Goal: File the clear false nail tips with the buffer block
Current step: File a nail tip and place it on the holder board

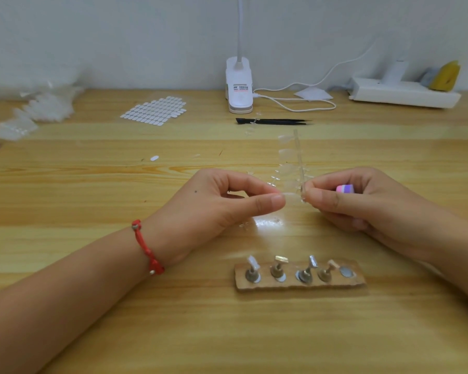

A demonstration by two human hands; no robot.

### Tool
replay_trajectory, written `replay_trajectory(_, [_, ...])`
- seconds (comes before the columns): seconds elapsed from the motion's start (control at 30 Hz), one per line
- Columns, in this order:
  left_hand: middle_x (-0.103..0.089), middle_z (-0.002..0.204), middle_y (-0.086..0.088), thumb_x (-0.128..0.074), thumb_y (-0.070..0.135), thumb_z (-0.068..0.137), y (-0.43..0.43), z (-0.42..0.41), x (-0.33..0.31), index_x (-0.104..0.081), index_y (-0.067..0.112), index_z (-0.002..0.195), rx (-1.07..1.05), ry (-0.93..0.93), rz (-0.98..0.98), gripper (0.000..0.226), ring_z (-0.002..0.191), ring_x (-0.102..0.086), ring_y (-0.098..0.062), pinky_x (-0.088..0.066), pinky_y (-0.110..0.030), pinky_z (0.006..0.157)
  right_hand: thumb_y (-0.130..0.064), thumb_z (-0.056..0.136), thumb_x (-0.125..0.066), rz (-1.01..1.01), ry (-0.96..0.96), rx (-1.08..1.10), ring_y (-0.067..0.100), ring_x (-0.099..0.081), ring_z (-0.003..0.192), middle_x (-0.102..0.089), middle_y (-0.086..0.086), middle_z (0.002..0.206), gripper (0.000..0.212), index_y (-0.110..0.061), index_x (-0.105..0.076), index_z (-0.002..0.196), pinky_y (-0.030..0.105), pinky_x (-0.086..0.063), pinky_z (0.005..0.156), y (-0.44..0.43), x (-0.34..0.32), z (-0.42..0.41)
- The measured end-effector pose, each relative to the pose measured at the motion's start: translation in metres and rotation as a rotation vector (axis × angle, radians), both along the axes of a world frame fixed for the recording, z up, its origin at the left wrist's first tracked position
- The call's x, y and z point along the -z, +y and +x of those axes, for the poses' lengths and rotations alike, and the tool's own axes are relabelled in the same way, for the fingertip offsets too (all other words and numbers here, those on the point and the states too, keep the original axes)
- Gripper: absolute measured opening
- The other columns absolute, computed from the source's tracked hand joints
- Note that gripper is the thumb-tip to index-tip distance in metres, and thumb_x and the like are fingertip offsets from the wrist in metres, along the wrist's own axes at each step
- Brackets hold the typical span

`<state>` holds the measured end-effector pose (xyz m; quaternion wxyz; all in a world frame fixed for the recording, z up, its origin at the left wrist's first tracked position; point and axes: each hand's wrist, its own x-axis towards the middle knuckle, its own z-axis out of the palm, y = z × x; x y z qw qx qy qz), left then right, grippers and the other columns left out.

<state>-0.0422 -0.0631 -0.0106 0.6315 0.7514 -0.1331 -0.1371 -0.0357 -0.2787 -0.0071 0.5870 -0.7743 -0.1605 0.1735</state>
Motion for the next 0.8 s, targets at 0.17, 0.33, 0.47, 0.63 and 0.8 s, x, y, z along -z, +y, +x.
replay_trajectory(0.17, [-0.067, 0.064, 0.016, -0.074, 0.047, 0.055, -0.001, -0.001, -0.001, -0.076, 0.033, 0.074, 0.002, -0.002, 0.02, 0.024, 0.06, -0.051, -0.006, -0.043, -0.012, 0.06, -0.052, 0.065, -0.075, -0.011, -0.026, -0.003, 0.003, -0.03, 0.047, -0.038, -0.012, 0.054, 0.031, -0.027, -0.078, 0.082, 0.012, -0.026, 0.045, 0.001, 0.003, -0.001])
replay_trajectory(0.33, [-0.069, 0.067, 0.015, -0.074, 0.048, 0.053, -0.001, -0.002, -0.002, -0.076, 0.03, 0.072, -0.04, 0.003, -0.003, 0.026, 0.059, -0.054, -0.003, -0.043, -0.012, 0.057, -0.035, 0.059, -0.085, 0.071, -0.003, 0.082, 0.007, -0.025, 0.046, -0.034, -0.006, 0.053, 0.021, -0.021, -0.076, 0.071, 0.017, -0.019, 0.043, 0.004, 0.003, 0.0])
replay_trajectory(0.47, [-0.069, 0.065, 0.014, -0.076, 0.043, 0.053, -0.003, -0.002, -0.001, -0.075, 0.026, 0.066, -0.082, -0.006, -0.036, 0.021, 0.054, -0.054, 0.002, -0.041, -0.009, 0.052, -0.038, 0.057, -0.076, 0.141, -0.002, 0.151, 0.011, -0.02, 0.047, -0.028, 0.001, 0.053, 0.02, -0.019, -0.072, 0.062, 0.022, -0.015, 0.042, 0.007, 0.004, -0.001])
replay_trajectory(0.63, [-0.069, 0.065, 0.014, -0.076, 0.043, 0.052, -0.004, -0.002, 0.001, -0.076, 0.023, 0.069, -0.116, -0.023, -0.027, 0.026, 0.056, -0.055, 0.0, -0.042, -0.009, 0.055, -0.043, 0.056, -0.077, 0.117, -0.077, 0.186, 0.01, -0.024, 0.044, -0.034, -0.004, 0.047, 0.025, -0.02, -0.073, 0.063, 0.015, -0.022, 0.04, 0.01, 0.008, -0.002])
replay_trajectory(0.8, [-0.065, 0.057, 0.016, -0.076, 0.041, 0.055, -0.004, -0.002, 0.001, -0.075, 0.021, 0.069, -0.105, -0.037, -0.032, 0.025, 0.05, -0.052, 0.003, -0.038, -0.006, 0.051, -0.047, 0.054, -0.077, 0.09, -0.117, 0.224, 0.01, -0.025, 0.045, -0.035, -0.006, 0.047, 0.029, -0.02, -0.073, 0.065, 0.016, -0.023, 0.04, 0.011, 0.011, -0.002])
